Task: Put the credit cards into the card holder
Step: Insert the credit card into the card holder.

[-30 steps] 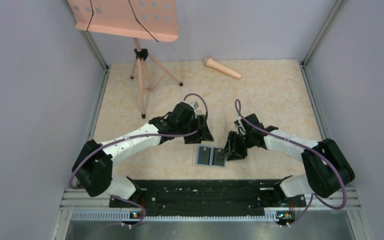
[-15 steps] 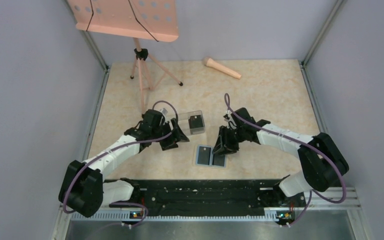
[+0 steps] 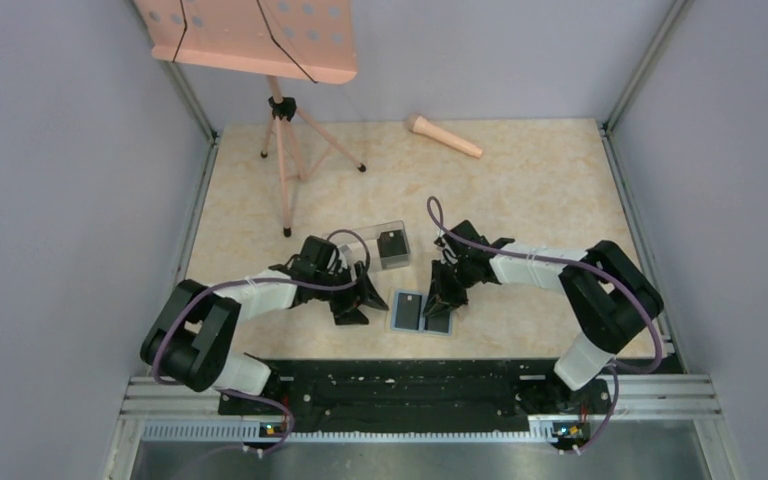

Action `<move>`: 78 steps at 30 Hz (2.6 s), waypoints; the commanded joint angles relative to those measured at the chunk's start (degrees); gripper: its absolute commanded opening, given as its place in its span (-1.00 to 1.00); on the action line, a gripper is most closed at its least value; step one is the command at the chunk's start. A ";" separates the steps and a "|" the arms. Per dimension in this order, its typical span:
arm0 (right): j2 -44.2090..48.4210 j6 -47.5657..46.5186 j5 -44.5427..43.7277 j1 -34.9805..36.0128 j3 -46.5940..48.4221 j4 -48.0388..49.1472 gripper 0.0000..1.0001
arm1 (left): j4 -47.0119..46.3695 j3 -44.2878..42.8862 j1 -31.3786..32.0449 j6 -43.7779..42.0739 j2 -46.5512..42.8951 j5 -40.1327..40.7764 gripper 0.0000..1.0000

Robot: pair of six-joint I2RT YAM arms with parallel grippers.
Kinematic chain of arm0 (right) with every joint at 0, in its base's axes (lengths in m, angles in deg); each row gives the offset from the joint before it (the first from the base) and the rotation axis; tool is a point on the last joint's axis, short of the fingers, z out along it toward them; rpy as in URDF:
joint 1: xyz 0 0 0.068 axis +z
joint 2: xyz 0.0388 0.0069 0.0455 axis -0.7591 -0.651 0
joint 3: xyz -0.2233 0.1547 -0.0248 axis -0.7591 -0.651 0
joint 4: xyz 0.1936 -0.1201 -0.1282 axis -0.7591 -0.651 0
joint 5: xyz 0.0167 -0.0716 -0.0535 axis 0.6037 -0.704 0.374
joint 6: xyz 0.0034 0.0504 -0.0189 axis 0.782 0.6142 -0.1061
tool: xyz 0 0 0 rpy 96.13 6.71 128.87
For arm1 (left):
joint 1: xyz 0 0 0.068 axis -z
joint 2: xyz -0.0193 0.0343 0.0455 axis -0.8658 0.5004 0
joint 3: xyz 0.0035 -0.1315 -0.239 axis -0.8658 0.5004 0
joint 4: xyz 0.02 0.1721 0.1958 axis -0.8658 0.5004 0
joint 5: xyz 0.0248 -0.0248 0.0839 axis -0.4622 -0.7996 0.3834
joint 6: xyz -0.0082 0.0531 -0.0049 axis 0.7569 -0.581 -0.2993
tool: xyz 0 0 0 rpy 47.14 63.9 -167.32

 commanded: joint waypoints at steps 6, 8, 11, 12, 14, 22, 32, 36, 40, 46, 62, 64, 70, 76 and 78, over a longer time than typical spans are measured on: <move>-3.15 -1.96 -2.83 0.73 -0.03 0.60 -0.87 | -3.61 -6.06 5.52 0.55 8.31 3.03 0.45; -3.30 -2.14 -2.83 0.72 -0.38 0.87 -0.87 | -3.67 -6.96 6.29 0.93 9.49 3.53 0.45; -3.15 -2.59 -2.92 0.72 -0.38 0.96 -0.88 | -3.64 -8.34 7.58 1.24 10.44 3.90 0.43; -3.20 -2.70 -2.85 0.72 -0.24 0.95 -0.88 | -3.45 -8.80 8.00 1.26 10.38 4.10 0.42; -3.15 -2.77 -2.68 0.71 0.01 1.00 -0.87 | -1.17 -9.85 8.71 0.91 9.75 5.32 0.39; -3.25 -2.97 -2.05 0.72 0.61 0.69 -0.88 | 13.80 -18.29 13.49 -4.59 6.35 18.56 0.36; -2.96 -3.19 -1.62 0.74 0.61 0.25 -0.88 | 11.48 -20.55 15.40 -4.79 10.51 16.97 0.00; -2.95 -3.07 -1.44 0.67 0.48 0.28 -0.89 | 10.61 -20.82 16.10 -5.05 12.89 15.75 0.00; -2.84 -3.00 -1.42 0.79 0.23 0.38 -0.89 | 9.88 -21.07 16.77 -4.77 13.93 15.43 -0.06; -2.85 -3.02 -1.33 0.78 0.00 0.53 -0.89 | 12.43 -22.81 17.78 -5.37 13.48 17.41 -0.16; -3.07 -2.96 -0.98 0.77 -0.18 0.77 -0.89 | 19.78 -28.12 21.08 -7.76 15.09 23.31 -0.20; -3.08 -2.99 -0.91 0.77 -0.25 0.77 -0.89 | 19.24 -27.99 21.19 -7.60 16.01 22.72 -0.18; -3.01 -2.93 -0.81 0.79 -0.44 0.77 -0.89 | 18.56 -27.80 21.52 -7.37 18.30 21.58 -0.13; -3.04 -3.00 -0.72 0.76 -0.37 0.77 -0.89 | 18.14 -28.51 22.11 -7.52 16.19 20.56 -0.45; -3.08 -2.99 -0.72 0.76 -0.36 0.77 -0.89 | 19.18 -29.44 22.27 -7.56 15.63 21.05 -0.46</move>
